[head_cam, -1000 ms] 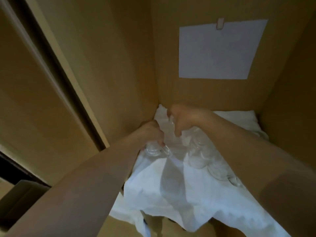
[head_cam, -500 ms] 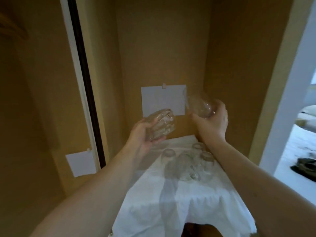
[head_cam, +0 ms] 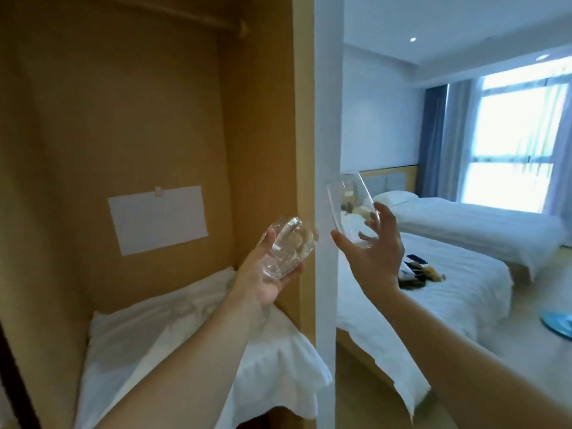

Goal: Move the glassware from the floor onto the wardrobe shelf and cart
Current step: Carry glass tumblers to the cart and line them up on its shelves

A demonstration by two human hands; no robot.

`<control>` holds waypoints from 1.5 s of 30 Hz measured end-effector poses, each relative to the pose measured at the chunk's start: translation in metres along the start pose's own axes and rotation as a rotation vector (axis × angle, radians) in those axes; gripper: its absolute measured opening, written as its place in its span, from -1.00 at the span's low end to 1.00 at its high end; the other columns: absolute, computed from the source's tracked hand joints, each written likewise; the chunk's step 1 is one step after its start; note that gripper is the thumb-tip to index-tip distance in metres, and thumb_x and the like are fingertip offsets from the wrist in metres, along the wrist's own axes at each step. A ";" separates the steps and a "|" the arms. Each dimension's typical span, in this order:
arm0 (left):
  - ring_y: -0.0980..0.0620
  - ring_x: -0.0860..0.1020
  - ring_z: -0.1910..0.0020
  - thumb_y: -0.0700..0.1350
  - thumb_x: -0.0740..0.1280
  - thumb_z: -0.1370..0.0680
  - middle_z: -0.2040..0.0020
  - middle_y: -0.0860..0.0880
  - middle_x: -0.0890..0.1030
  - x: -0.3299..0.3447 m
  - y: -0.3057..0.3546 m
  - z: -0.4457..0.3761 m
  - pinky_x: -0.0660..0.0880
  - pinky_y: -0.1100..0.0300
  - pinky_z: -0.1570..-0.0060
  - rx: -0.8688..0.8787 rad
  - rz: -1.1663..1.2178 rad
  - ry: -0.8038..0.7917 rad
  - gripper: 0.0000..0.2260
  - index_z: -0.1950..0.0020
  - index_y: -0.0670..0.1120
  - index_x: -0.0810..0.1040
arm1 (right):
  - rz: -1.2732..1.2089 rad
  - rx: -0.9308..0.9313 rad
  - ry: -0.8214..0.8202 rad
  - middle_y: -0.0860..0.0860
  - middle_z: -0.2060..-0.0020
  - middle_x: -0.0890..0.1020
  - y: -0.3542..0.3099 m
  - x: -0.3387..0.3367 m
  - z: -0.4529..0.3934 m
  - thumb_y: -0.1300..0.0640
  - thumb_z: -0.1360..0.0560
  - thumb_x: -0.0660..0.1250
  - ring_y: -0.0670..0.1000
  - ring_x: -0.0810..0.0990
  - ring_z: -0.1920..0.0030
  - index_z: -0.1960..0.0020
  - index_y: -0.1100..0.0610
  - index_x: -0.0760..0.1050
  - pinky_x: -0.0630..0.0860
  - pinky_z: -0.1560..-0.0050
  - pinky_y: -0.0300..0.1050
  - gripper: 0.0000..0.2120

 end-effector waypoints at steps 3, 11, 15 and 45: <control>-0.29 0.63 -0.18 0.01 0.56 -0.43 -0.20 -0.20 0.66 0.051 -0.036 -0.018 0.54 -0.22 -0.22 -0.069 -0.008 -0.053 -0.49 -0.34 -0.09 0.56 | 0.085 0.039 0.058 -0.03 -0.27 0.55 0.032 -0.043 -0.020 -0.17 -0.27 0.63 -0.14 0.54 -0.15 -0.44 -0.07 0.33 0.58 -0.17 -0.06 -0.16; -0.15 0.64 -0.16 -0.11 0.36 -0.60 -0.26 -0.18 0.62 0.186 -0.157 -0.066 0.59 -0.07 -0.18 -0.248 -0.053 -0.248 -0.67 -0.36 -0.09 0.55 | 0.272 0.144 0.176 0.04 -0.25 0.61 0.121 -0.190 -0.075 -0.12 -0.27 0.65 0.03 0.60 -0.18 -0.40 0.02 0.40 0.56 -0.23 0.07 -0.21; -0.01 0.68 0.06 -0.13 0.31 -0.65 -0.19 -0.13 0.61 0.253 -0.229 -0.091 0.66 0.03 0.06 -0.320 -0.066 -0.291 -0.77 -0.30 -0.09 0.55 | 0.352 0.204 0.227 -0.05 -0.19 0.61 0.176 -0.257 -0.105 -0.19 -0.22 0.64 -0.08 0.56 -0.09 -0.37 -0.04 0.41 0.53 -0.15 -0.09 -0.19; -0.19 0.59 -0.11 -0.02 0.42 -0.49 -0.09 -0.20 0.65 0.542 -0.599 -0.284 0.38 -0.17 -0.40 -1.115 -0.122 -0.922 -0.62 -0.25 -0.15 0.59 | 0.706 0.642 0.759 0.01 -0.16 0.53 0.432 -0.499 -0.228 -0.08 -0.24 0.67 0.05 0.56 -0.13 -0.47 0.09 0.26 0.55 -0.17 0.03 -0.05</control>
Point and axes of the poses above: each hand's wrist, its own z-axis away from the middle knuckle, its own x-axis out of the palm, y = z × x, the point moved 1 cm from there along -z, towards the middle knuckle
